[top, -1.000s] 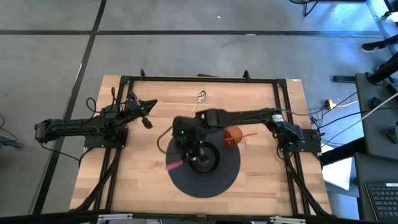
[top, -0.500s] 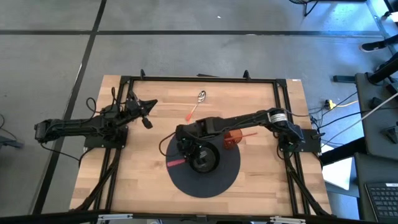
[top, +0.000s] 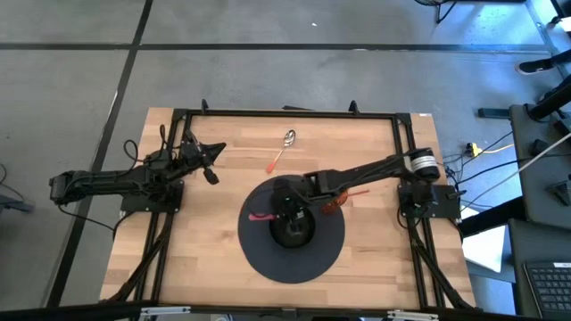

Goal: Pick & Place Utensil
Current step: Put the pink fork into the black bowl, then put the orange spoon into the black bowl

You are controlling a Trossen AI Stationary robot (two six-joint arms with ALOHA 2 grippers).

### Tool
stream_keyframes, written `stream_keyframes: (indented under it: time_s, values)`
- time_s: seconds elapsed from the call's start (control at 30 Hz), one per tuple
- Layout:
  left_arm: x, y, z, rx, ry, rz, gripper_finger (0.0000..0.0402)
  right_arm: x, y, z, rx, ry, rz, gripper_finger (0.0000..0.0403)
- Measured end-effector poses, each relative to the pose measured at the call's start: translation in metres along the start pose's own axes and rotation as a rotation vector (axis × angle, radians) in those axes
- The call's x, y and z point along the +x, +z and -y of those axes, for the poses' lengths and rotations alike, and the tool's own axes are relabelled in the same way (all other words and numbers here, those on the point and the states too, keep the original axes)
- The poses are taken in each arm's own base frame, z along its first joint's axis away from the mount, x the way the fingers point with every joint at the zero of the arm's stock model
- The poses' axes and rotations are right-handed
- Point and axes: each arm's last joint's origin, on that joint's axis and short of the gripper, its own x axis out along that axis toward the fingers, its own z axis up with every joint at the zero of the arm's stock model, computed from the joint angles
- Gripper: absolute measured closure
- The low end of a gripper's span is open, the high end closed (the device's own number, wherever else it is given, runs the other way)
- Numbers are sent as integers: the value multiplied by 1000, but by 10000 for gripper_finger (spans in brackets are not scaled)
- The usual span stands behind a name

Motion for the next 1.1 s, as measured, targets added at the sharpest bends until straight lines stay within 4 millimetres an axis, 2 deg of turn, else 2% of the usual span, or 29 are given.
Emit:
stream_keyframes:
  time_s: [0.27,0.47,0.83,1.1]
  values:
    - [0,0,0,-3,0,1,398,6,-22,-1,91,-13,17,359]
    - [0,0,0,-3,0,0,398,10,-31,-4,77,-54,-9,356]
    - [0,2,0,-9,4,16,399,11,-33,-4,88,-54,-23,280]
    - [0,2,0,-9,3,15,397,11,-31,-4,86,-54,-7,271]
